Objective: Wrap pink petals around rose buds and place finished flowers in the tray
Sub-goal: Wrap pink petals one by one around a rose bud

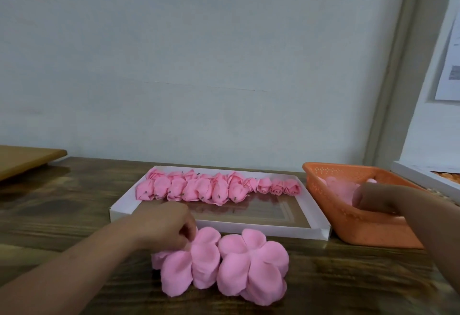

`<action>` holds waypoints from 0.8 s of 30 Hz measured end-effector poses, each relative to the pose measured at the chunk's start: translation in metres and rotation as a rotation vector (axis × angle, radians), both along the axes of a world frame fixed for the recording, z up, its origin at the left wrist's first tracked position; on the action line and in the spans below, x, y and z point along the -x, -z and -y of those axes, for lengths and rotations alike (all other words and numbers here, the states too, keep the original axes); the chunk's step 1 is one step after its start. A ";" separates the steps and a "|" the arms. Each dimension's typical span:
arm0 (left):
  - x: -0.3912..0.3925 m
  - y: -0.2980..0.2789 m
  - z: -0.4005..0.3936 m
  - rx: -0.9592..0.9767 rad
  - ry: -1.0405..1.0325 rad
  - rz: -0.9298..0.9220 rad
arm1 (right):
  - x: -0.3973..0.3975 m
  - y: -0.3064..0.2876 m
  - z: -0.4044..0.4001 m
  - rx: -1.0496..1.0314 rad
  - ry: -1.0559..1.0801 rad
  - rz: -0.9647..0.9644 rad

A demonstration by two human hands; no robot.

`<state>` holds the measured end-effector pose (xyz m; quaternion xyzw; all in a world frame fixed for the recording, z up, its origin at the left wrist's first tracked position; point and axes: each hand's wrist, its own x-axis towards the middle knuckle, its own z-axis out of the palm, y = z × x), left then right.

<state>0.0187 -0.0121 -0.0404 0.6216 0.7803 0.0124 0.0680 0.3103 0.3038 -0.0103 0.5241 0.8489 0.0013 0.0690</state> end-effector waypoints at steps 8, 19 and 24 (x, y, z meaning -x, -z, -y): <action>-0.002 0.002 -0.001 -0.028 0.007 -0.040 | 0.000 0.006 -0.014 0.004 -0.014 -0.043; 0.001 0.007 -0.003 -0.046 0.014 -0.028 | -0.017 0.010 -0.028 0.050 0.064 0.087; 0.000 0.006 -0.004 -0.040 0.010 -0.010 | -0.018 0.015 -0.031 0.044 0.070 0.065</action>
